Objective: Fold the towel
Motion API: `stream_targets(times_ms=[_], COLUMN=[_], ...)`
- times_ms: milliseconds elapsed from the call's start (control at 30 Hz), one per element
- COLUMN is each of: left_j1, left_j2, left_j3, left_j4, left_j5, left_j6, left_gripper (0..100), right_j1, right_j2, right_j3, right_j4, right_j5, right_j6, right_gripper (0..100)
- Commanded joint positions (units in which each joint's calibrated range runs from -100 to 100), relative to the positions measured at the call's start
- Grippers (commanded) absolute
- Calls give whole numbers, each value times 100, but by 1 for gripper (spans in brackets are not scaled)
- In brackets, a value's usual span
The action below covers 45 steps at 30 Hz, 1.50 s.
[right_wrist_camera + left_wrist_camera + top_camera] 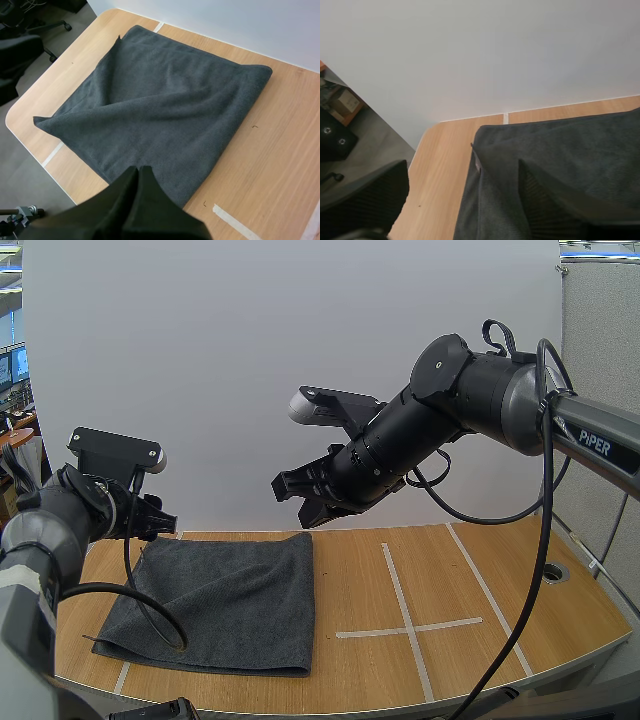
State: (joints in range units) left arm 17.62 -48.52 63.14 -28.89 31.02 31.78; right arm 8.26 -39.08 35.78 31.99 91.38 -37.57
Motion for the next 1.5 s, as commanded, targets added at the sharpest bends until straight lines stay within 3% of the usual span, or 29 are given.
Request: stream_targets(times_ms=[0,400,567,667,800,1100,1300,1467], left_j1=[179,273,513,769,952,995,998,1082], left_j2=[281,2333,2759,3139,3568,4145,4215,4350], left_j3=[-97,-1186,-1548,-1808,-2061,-2135,-2135,-2135], left_j4=[130,58,-803,-1709,-1941,-1949,-1939,-1867], left_j5=[-501,472,1049,2227,2946,3448,3041,3048], left_j6=[19,358,1285,2283,2750,3511,3601,3601], left_gripper=[100,100,100,100,100,100,100,100], right_j1=[-21,-21,-21,-21,-21,182,203,203], right_j2=[-9,433,602,701,872,1464,1838,2030], right_j3=[7,7,7,7,7,7,7,7], right_j4=[47,31,43,84,107,118,-32,-146], right_j5=[-118,-87,-105,-166,-335,-773,-1041,-1127], right_j6=[-191,-191,-191,-191,-191,-307,-307,-307], right_gripper=[0,0,0,0,0,0,0,0])
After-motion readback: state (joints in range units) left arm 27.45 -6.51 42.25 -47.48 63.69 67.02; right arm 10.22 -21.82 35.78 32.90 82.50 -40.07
